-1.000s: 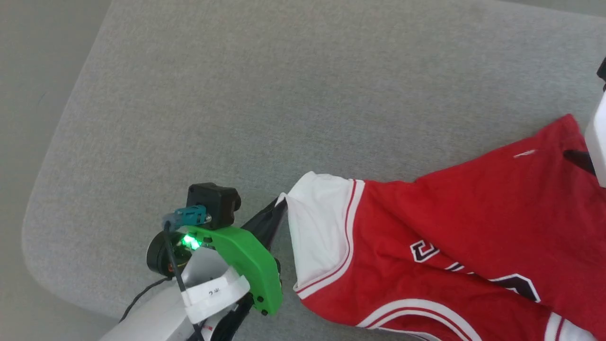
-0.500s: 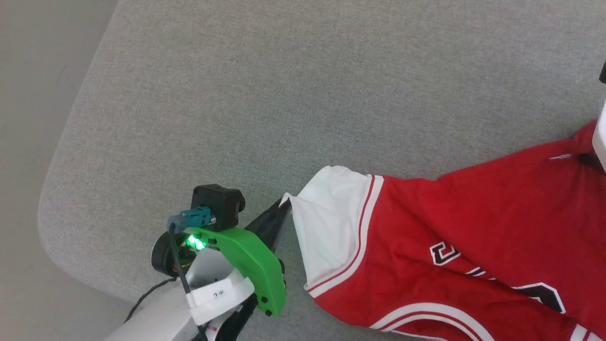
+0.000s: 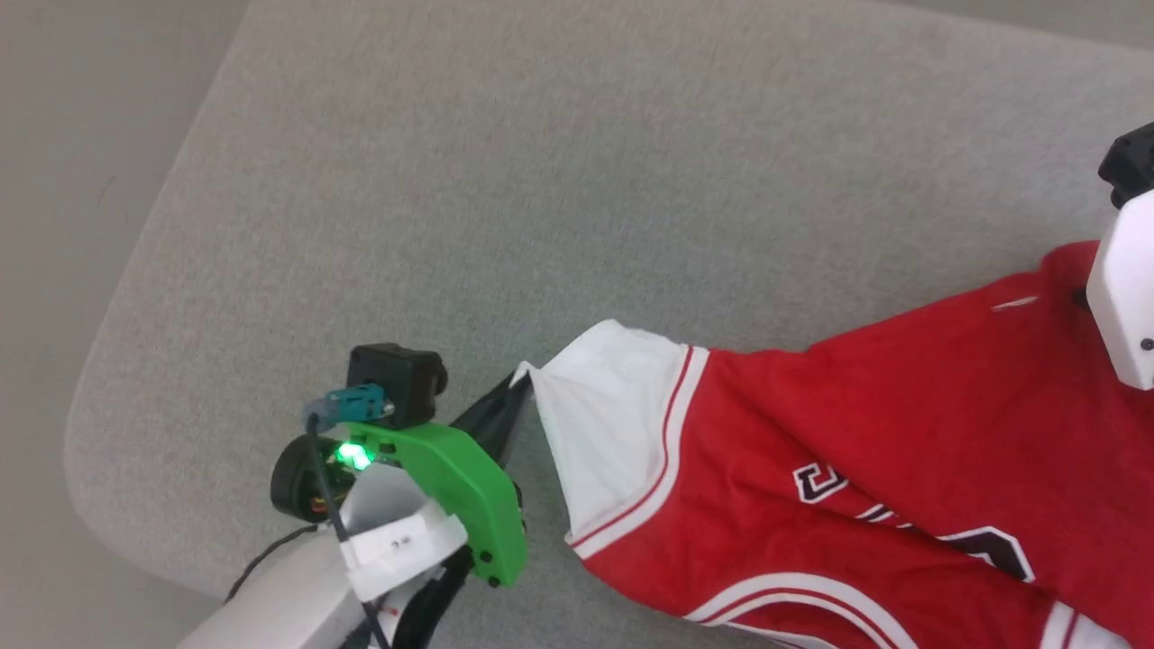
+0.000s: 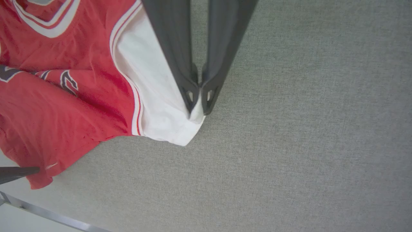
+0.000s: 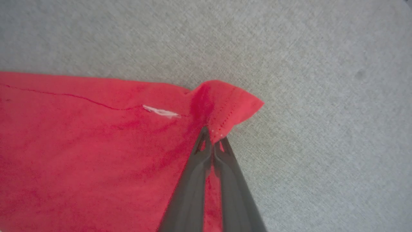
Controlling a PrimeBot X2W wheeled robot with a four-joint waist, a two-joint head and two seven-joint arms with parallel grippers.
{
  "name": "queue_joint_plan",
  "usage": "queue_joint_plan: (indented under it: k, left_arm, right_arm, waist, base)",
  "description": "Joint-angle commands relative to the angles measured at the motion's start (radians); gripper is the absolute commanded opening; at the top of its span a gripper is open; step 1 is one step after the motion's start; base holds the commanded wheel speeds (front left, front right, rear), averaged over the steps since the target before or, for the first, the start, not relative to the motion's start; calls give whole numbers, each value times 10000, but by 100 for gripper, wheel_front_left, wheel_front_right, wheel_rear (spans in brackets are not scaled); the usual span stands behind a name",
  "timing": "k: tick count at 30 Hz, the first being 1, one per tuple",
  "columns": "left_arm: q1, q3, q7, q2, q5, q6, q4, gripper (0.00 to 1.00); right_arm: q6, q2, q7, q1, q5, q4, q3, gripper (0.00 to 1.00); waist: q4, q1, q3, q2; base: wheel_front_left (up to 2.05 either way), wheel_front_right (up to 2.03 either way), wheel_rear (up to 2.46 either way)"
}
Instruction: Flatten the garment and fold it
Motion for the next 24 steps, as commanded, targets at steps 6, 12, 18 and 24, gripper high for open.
queue_joint_plan:
  k: [6, 12, 18, 24]
  left_arm:
    - [-153, 253, 90, 363, -151, 10, 6, 0]
    - [-247, 695, -54, 634, -238, 71, -218, 0]
    - [-583, 1344, -292, 1082, -241, 14, -517, 0]
    - [-1480, 2201, -482, 1523, -230, -173, -994, 0]
  right_arm:
    - [-13, -501, -1316, 18, 750, -599, 267, 0]
    - [-13, -1079, -2322, 110, 1462, -1431, 203, 0]
    - [-13, -1207, -2949, 223, 1718, -2118, -349, 0]
    - [-13, -1138, -3648, 160, 1855, -2762, -1073, 0]
  waist:
    - [-875, -1, -1569, 0]
    - [-1347, -1, -2163, 0]
    - [-1810, -1, -2380, 0]
    - [-2244, -1, -2412, 0]
  base:
    - [0, 0, 0]
    - [0, 0, 0]
    - [0, 0, 0]
    - [0, 0, 0]
